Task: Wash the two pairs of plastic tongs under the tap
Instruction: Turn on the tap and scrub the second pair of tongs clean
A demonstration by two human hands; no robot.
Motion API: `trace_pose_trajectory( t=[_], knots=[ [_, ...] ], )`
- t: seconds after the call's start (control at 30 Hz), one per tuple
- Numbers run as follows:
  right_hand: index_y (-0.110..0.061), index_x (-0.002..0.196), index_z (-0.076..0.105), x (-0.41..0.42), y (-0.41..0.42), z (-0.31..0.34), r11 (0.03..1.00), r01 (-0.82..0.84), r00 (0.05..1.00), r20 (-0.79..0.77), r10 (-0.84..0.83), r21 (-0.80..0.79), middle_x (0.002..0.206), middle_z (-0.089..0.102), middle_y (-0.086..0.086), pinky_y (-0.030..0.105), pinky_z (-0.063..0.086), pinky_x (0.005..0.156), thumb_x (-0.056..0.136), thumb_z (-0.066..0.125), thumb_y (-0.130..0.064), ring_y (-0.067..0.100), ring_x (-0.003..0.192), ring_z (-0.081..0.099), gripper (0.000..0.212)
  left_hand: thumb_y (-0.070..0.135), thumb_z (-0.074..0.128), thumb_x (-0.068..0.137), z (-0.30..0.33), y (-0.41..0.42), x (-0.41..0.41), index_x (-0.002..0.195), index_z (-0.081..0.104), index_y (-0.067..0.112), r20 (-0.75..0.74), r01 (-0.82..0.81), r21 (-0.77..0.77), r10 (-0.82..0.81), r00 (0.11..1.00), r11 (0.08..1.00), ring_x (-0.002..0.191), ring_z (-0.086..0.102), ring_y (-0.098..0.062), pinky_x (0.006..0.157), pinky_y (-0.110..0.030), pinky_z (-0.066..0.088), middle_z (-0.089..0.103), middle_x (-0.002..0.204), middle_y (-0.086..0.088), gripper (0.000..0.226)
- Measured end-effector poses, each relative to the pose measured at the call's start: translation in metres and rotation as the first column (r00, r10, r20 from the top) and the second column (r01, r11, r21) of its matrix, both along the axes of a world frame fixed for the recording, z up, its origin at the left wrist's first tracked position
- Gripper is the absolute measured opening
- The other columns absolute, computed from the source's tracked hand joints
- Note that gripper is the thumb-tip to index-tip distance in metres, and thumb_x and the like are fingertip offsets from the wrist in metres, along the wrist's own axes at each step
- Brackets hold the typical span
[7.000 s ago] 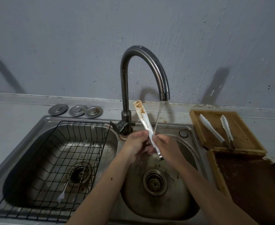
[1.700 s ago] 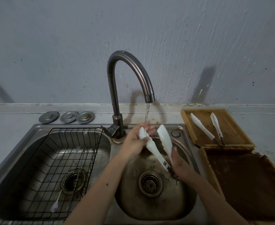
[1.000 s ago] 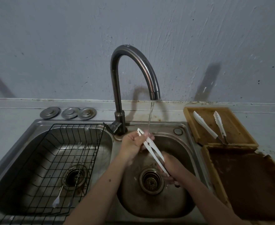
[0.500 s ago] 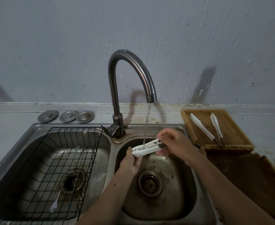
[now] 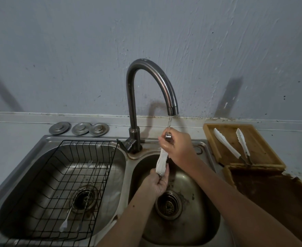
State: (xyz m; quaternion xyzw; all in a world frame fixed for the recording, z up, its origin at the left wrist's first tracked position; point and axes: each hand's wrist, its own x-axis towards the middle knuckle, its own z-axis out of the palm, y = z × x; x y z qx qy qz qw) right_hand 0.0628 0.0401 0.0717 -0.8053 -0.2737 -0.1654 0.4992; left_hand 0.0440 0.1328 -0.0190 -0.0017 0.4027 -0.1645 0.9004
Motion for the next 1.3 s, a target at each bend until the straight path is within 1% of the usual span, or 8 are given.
trace_pose_trajectory(
  t=[0.17, 0.33, 0.5, 0.7, 0.87, 0.97, 1.1, 1.3],
  knots=[
    [-0.038, 0.07, 0.05, 0.0, -0.003, 0.001, 0.999, -0.046, 0.999, -0.003, 0.046, -0.009, 0.056, 0.059, -0.019, 0.006, 0.04, 0.052, 0.085, 0.062, -0.014, -0.001, 0.052, 0.056, 0.031, 0.016, 0.048, 0.095, -0.001, 0.0, -0.003, 0.084, 0.051, -0.019, 0.022, 0.007, 0.105, -0.009, 1.0, 0.994, 0.035, 0.062, -0.032, 0.029, -0.032, 0.049, 0.061, 0.05, -0.031, 0.037],
    [-0.004, 0.067, 0.06, -0.004, -0.018, 0.002, 0.987, 0.049, 0.997, 0.063, -0.04, -0.154, 0.056, 0.06, 0.007, 0.022, 0.047, 0.05, 0.081, 0.067, -0.014, 0.016, 0.051, 0.055, 0.019, 0.016, 0.044, 0.098, -0.006, 0.018, 0.008, 0.083, 0.054, -0.008, 0.033, 0.058, 0.436, -0.081, 0.996, 0.898, 0.032, 0.06, -0.021, 0.03, -0.023, 0.048, 0.061, 0.064, -0.022, 0.03],
    [-0.012, 0.098, 0.059, -0.012, -0.037, -0.013, 0.639, 0.232, 0.96, 0.28, -0.028, -0.733, 0.077, 0.064, 0.003, 0.035, 0.051, 0.063, 0.095, 0.026, -0.036, 0.019, 0.067, 0.059, 0.04, 0.018, 0.037, 0.098, -0.002, 0.047, 0.016, 0.107, 0.053, 0.007, 0.063, 0.066, 0.792, -0.189, 0.98, 0.607, 0.074, 0.064, -0.025, 0.051, -0.03, 0.054, 0.061, 0.091, -0.015, 0.021],
    [-0.013, 0.109, 0.047, -0.035, 0.001, -0.06, 0.497, 0.128, 0.991, 0.087, -0.105, -0.858, 0.094, 0.064, 0.008, 0.031, 0.035, 0.053, 0.09, 0.034, -0.058, 0.025, 0.07, 0.059, 0.051, 0.019, 0.036, 0.096, 0.004, 0.049, 0.01, 0.097, 0.054, 0.004, -0.035, 0.069, 0.994, -0.337, 0.941, 0.09, 0.092, 0.062, -0.037, 0.085, -0.049, 0.053, 0.063, 0.102, -0.026, 0.024],
    [-0.01, 0.099, 0.055, -0.036, 0.005, -0.074, 0.836, -0.108, 0.884, -0.437, -0.167, -0.538, 0.082, 0.06, 0.007, 0.031, 0.038, 0.061, 0.097, 0.032, -0.042, 0.022, 0.074, 0.058, 0.039, 0.023, 0.045, 0.093, 0.016, 0.065, 0.01, 0.124, 0.032, 0.001, -0.145, 0.173, 0.984, -0.379, 0.914, 0.039, 0.101, 0.058, -0.03, 0.086, -0.039, 0.052, 0.055, 0.11, -0.017, 0.04],
    [-0.008, 0.091, 0.058, -0.038, 0.008, -0.076, 0.973, -0.018, 0.781, -0.612, -0.129, -0.228, 0.069, 0.055, 0.005, 0.027, 0.037, 0.054, 0.099, 0.032, -0.036, 0.016, 0.055, 0.052, 0.039, 0.009, 0.055, 0.089, 0.02, 0.076, 0.011, 0.128, 0.027, -0.007, -0.045, -0.009, 0.979, -0.259, 0.965, -0.203, 0.106, 0.051, -0.025, 0.079, -0.021, 0.042, 0.049, 0.12, -0.02, 0.05],
    [-0.009, 0.079, 0.049, -0.036, 0.005, -0.071, 0.98, 0.046, 0.627, -0.769, 0.124, 0.196, 0.051, 0.045, -0.001, 0.024, 0.029, 0.037, 0.098, 0.027, -0.045, 0.012, 0.035, 0.034, 0.046, 0.0, 0.06, 0.082, 0.025, 0.087, 0.022, 0.121, 0.039, -0.001, -0.045, -0.093, 0.914, -0.328, 0.944, -0.395, 0.099, 0.056, -0.025, 0.084, -0.029, 0.043, 0.056, 0.109, -0.012, 0.043],
    [-0.007, 0.081, 0.048, -0.033, -0.001, -0.067, 0.946, -0.009, 0.605, -0.752, 0.263, 0.324, 0.046, 0.043, -0.004, 0.022, 0.032, 0.036, 0.096, 0.025, -0.052, 0.011, 0.035, 0.033, 0.052, 0.014, 0.049, 0.092, 0.027, 0.088, 0.039, 0.104, 0.044, 0.002, -0.141, -0.018, 0.841, -0.251, 0.958, -0.541, 0.097, 0.058, -0.037, 0.079, -0.041, 0.047, 0.06, 0.105, -0.019, 0.018]
  ],
)
